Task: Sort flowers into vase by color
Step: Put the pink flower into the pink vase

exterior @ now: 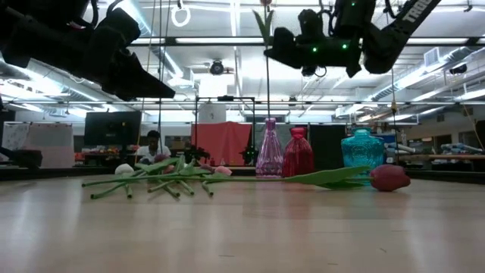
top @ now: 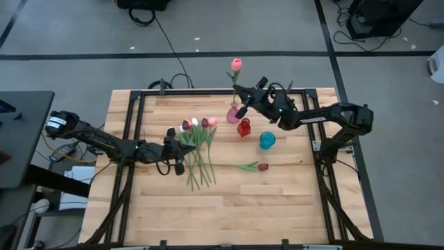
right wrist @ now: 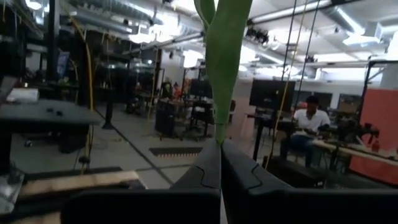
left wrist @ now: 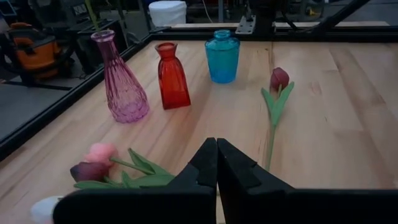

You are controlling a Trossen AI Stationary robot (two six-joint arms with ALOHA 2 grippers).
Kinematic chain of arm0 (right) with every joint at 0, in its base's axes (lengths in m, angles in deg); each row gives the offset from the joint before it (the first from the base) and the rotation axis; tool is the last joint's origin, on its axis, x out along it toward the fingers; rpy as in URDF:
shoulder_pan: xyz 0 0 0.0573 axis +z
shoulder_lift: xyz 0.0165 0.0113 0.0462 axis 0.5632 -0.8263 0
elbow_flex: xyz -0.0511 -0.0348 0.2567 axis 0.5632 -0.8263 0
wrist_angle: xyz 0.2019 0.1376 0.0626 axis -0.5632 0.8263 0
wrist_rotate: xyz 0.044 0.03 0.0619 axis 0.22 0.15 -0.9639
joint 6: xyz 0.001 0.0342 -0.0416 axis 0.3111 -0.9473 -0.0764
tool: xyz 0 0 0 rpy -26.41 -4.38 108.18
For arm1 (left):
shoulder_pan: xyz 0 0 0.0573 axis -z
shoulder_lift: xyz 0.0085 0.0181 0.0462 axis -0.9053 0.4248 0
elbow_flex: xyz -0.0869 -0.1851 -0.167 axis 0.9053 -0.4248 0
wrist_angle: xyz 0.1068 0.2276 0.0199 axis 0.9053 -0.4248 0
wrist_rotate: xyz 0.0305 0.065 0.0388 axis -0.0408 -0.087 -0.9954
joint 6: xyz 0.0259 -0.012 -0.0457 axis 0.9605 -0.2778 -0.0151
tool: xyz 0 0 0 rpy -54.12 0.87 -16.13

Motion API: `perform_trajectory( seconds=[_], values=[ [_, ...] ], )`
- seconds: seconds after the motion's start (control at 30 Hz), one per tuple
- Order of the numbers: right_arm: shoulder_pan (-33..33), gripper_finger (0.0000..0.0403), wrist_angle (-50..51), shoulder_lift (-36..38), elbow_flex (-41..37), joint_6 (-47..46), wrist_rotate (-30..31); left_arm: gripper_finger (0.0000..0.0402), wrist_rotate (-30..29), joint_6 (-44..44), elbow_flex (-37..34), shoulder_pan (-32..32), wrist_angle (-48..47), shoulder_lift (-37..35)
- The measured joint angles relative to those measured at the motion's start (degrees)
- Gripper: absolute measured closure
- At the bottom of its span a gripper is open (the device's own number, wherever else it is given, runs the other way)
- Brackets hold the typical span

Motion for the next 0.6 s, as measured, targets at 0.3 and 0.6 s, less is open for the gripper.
perform_trajectory(
  seconds=[0.3,0.6],
  values=[
    [0.2,0.0361,16.2,0.8,0.0,-3.8,3.7,0.0394,0.0,-0.7,0.0,0.0,-1.6,0.0],
    [2.6,0.0281,47.2,16.0,0.0,-9.9,6.2,0.0388,-0.4,-9.0,0.0,0.0,-9.7,-0.2]
  ],
)
